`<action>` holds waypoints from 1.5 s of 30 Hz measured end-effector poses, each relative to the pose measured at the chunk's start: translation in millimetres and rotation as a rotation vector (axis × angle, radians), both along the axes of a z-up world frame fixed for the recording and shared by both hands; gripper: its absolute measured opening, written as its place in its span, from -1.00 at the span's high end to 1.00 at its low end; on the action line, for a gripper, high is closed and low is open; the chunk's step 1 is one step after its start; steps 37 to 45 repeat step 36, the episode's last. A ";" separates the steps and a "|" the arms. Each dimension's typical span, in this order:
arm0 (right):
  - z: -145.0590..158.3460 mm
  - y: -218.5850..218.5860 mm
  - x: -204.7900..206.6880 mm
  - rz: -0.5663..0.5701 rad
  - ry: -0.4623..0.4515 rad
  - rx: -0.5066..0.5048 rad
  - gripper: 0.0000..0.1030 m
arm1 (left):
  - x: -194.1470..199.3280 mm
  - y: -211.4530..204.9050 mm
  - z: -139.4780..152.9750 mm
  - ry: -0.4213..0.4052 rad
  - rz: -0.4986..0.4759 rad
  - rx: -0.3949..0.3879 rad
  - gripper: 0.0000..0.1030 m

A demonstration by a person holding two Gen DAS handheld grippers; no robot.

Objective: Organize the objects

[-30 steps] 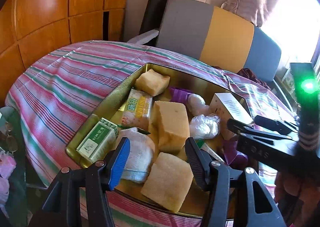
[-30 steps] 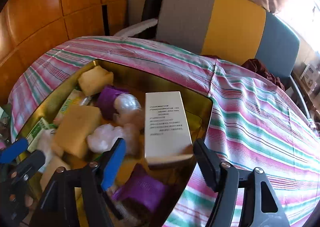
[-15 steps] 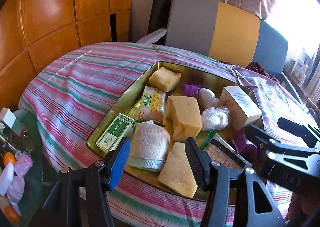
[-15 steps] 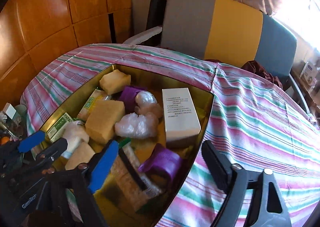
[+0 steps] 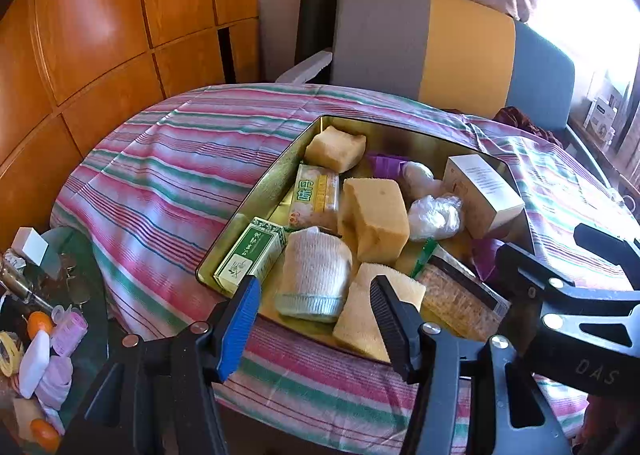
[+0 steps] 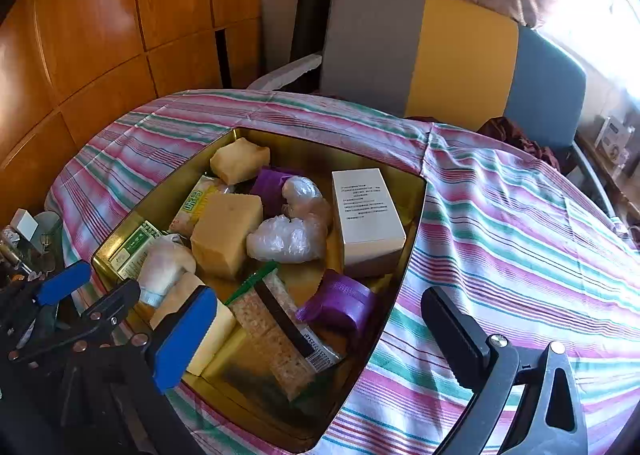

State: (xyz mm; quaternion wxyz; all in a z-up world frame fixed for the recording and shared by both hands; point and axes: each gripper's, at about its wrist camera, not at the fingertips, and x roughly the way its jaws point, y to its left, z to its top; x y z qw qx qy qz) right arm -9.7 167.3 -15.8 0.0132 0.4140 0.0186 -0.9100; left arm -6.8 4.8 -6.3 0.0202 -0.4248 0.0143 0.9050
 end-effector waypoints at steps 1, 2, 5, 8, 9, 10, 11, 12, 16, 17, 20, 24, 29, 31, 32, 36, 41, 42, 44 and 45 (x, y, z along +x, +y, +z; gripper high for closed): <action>1.0 -0.5 1.0 -0.006 0.001 0.003 -0.99 | 0.5 -0.8 0.6 0.000 0.001 0.000 -0.12; 2.6 -1.1 2.4 -0.014 0.005 0.003 -0.99 | 1.0 -1.6 1.5 -0.001 0.002 -0.001 -0.12; 7.0 -2.3 5.5 -0.037 0.012 -0.002 -0.99 | 3.0 -4.1 4.8 0.000 0.009 0.007 -0.12; 11.2 -5.5 7.6 -0.081 0.008 0.029 -0.99 | 4.4 -5.7 7.9 -0.001 0.009 0.012 -0.12; 12.3 -6.5 7.6 -0.097 0.015 0.041 -0.99 | 4.8 -6.2 8.6 -0.003 0.008 0.014 -0.12; 13.7 -7.2 8.1 -0.108 0.014 0.048 -0.99 | 4.9 -6.5 9.2 -0.006 0.007 0.017 -0.12; 15.7 -8.1 9.0 -0.118 0.016 0.051 -0.99 | 5.0 -6.9 10.0 -0.008 0.007 0.018 -0.12; 17.6 -8.1 9.8 -0.124 0.019 0.048 -0.99 | 4.9 -7.7 10.9 -0.008 0.007 0.019 -0.12; 22.7 -7.0 11.9 -0.147 0.023 0.019 -0.99 | 3.6 -10.2 9.8 -0.024 0.016 0.014 -0.12; 23.7 -7.0 12.2 -0.149 0.024 0.012 -0.99 | 2.7 -10.6 8.5 -0.033 0.018 0.010 -0.12; 24.4 -9.4 12.9 -0.151 0.025 0.021 -0.99 | 1.5 -11.6 5.2 -0.052 0.020 0.021 -0.12; 23.3 -10.3 13.1 -0.152 0.029 0.038 -0.99 | 1.9 -10.8 5.1 -0.059 0.014 0.039 -0.12; 20.3 -7.2 11.9 -0.165 0.020 0.024 -0.99 | 3.3 -9.5 8.4 -0.053 0.003 0.053 -0.12; 19.2 -6.4 11.3 -0.172 0.016 0.025 -0.99 | 3.8 -9.6 9.2 -0.045 0.007 0.050 -0.12; 18.7 -6.3 11.2 -0.172 0.015 0.027 -0.99 | 3.8 -9.8 9.3 -0.043 0.014 0.045 -0.12; 17.8 -5.6 11.3 -0.171 0.014 0.027 -0.99 | 3.6 -10.3 9.7 -0.032 0.021 0.038 -0.12; 17.8 -5.6 11.3 -0.171 0.014 0.027 -0.99 | 3.6 -10.3 9.7 -0.032 0.021 0.038 -0.12; 17.8 -5.6 11.3 -0.171 0.014 0.027 -0.99 | 3.6 -10.3 9.7 -0.032 0.021 0.038 -0.12; 17.8 -5.6 11.3 -0.171 0.014 0.027 -0.99 | 3.6 -10.3 9.7 -0.032 0.021 0.038 -0.12; 17.8 -5.6 11.3 -0.171 0.014 0.027 -0.99 | 3.6 -10.3 9.7 -0.032 0.021 0.038 -0.12</action>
